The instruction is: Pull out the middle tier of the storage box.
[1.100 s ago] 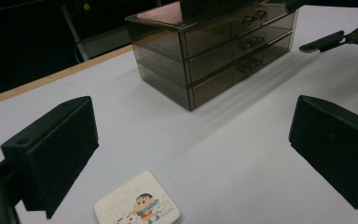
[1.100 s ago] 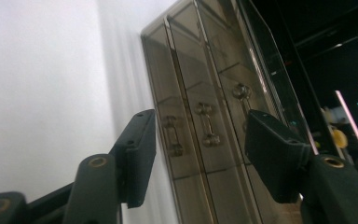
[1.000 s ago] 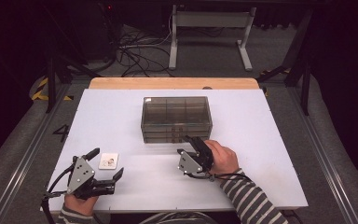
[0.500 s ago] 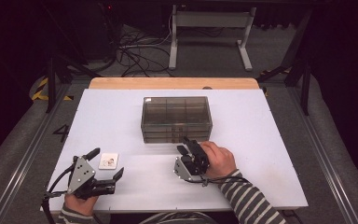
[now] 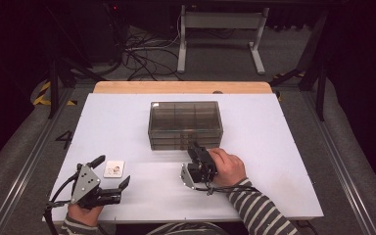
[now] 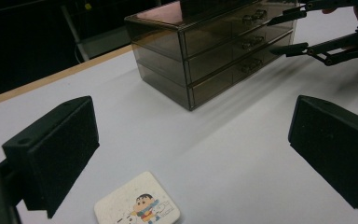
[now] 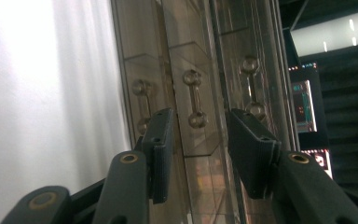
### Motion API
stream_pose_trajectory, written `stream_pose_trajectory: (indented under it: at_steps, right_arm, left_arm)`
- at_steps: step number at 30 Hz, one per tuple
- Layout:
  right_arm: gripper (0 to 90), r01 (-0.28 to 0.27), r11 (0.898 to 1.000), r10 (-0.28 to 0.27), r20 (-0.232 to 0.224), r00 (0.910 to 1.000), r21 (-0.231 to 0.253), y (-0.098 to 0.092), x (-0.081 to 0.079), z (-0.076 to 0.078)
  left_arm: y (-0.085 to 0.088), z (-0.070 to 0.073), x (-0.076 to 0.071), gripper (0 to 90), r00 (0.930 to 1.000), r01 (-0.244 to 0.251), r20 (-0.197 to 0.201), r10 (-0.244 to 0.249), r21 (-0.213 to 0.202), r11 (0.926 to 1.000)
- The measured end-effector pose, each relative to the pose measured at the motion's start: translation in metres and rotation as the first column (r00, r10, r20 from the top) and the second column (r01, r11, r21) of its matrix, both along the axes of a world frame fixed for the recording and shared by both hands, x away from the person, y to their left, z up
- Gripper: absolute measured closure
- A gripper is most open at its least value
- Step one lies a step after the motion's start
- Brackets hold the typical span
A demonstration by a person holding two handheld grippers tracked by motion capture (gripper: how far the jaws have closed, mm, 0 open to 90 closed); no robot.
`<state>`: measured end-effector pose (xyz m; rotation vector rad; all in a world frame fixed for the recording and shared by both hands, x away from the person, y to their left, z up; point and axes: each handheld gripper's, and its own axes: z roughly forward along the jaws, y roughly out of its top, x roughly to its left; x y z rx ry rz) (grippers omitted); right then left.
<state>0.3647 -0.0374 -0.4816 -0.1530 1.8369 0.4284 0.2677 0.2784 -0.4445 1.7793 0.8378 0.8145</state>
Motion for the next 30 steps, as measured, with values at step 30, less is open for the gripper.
stream_pose_trajectory:
  at_steps: [30]
  right_arm:
    - [74.4, 0.1, 0.992, -0.094, 0.085, 0.9919, -0.076, 0.015, 0.007, -0.01]
  left_arm:
    - [0.0, 0.0, 0.001, 2.4, 1.0, 0.004, -0.004, -0.004, -0.001, 1.0]
